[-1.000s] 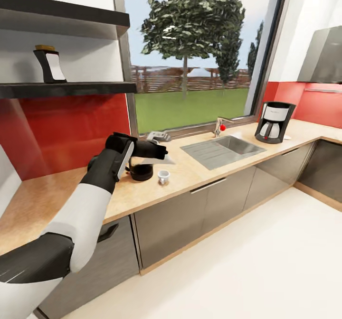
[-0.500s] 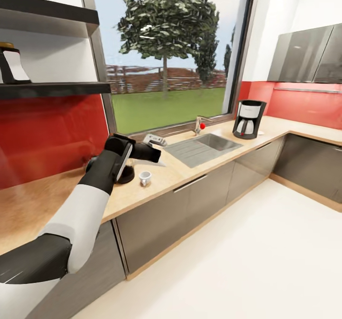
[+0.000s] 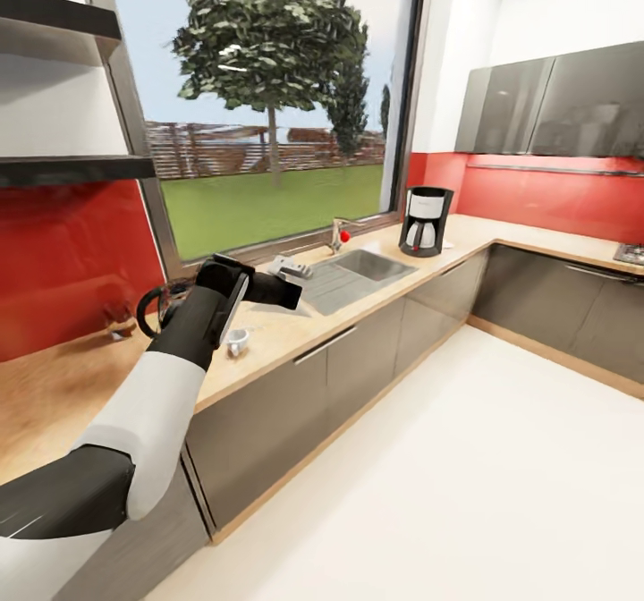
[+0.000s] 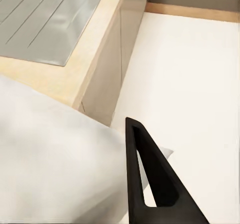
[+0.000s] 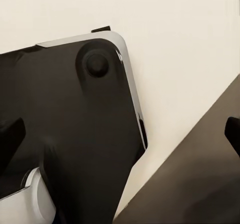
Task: Set up a coffee station on the kitchen countertop: keep the coffee maker on the countertop, move the bottle of coffee from the kitchen shelf to the counter next to the coffee maker, place a paper coffee filter on top of the coffee maker, put the saucer next to the coffee maker with the coffee cup on the saucer, and place the electric kettle next to the coffee maker.
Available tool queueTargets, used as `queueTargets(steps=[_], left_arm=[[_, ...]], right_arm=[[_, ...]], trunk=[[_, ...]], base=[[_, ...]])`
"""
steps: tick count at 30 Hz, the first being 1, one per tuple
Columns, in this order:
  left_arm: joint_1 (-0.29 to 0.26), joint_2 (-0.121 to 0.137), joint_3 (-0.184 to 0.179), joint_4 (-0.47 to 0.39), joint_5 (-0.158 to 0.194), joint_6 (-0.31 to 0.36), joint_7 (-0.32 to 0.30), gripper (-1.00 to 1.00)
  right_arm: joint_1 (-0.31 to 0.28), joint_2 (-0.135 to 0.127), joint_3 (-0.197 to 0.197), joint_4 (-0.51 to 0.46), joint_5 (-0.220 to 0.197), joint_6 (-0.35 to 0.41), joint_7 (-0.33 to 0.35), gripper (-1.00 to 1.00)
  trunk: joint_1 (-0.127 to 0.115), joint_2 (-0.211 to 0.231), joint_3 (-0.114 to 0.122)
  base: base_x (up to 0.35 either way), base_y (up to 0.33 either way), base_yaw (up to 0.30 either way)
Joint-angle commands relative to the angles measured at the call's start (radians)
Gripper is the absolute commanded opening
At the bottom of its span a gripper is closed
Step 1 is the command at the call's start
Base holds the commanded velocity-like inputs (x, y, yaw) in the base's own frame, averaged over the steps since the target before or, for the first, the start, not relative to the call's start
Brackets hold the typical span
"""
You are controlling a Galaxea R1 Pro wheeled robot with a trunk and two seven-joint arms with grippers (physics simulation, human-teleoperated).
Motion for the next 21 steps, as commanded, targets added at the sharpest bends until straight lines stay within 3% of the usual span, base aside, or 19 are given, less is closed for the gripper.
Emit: queueTargets(steps=[1,14,21], left_arm=[[-0.001,0.000,0.001,-0.001,-0.011,0.002,-0.009,-1.00],[0.000,0.000,0.001,0.000,-0.011,0.001,-0.009,-1.00],[0.000,0.000,0.001,0.000,-0.013,0.001,-0.009,-1.00]], right_arm=[[0.000,0.000,-0.004,-0.001,-0.003,-0.002,0.000,1.00],[0.000,0.000,-0.004,0.000,-0.003,-0.002,0.001,1.00],[0.000,0.001,0.000,-0.002,0.000,-0.002,0.000,1.00]], trunk=[[0.001,-0.002,-0.002],[0.001,-0.002,-0.002],[0.001,-0.002,-0.002]], base=[[0.160,0.000,-0.267],[0.302,-0.053,-0.266],[0.311,-0.094,-0.076]])
